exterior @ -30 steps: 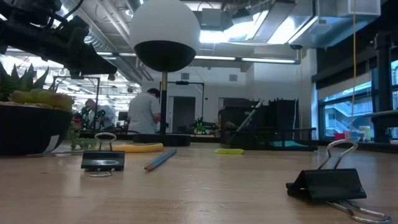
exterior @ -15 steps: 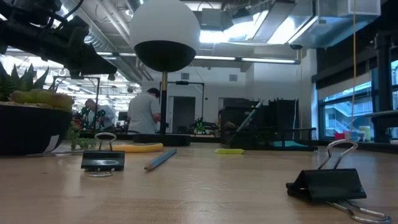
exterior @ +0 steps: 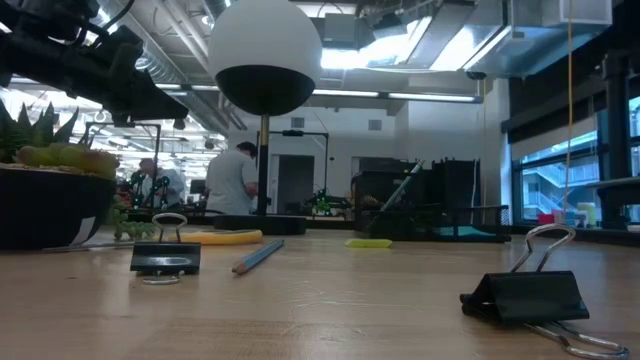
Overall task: Pick and place office supplies into organizer
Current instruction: Put the right black pen into the desk organizer
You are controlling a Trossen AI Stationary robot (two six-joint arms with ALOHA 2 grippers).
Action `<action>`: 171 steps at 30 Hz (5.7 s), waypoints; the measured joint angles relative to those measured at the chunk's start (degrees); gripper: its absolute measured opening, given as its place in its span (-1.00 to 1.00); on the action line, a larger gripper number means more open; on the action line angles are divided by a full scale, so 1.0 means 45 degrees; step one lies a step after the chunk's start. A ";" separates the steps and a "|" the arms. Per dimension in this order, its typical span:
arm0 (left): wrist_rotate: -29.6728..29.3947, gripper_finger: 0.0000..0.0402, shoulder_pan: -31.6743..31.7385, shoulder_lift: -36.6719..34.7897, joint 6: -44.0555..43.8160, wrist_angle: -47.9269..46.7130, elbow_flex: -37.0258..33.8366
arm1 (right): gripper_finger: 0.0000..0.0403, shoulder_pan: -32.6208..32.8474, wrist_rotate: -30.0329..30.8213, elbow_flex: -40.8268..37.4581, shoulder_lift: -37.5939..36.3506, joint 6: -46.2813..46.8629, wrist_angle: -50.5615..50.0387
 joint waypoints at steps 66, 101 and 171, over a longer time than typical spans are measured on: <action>0.0103 -0.77 -0.0002 0.0000 -0.0122 -0.0005 0.0000 | -0.28 -0.0033 0.0185 -0.4443 -0.1569 0.1234 0.5458; 0.0102 -0.77 -0.0002 0.0000 -0.0121 -0.0007 0.0003 | -0.35 -0.0027 0.0056 -0.4449 -0.1554 0.1955 0.5265; 0.0097 -0.77 -0.0002 0.0097 -0.0085 -0.0291 0.0000 | -0.99 -0.4579 0.5989 0.1812 -0.1520 -0.7026 -0.5498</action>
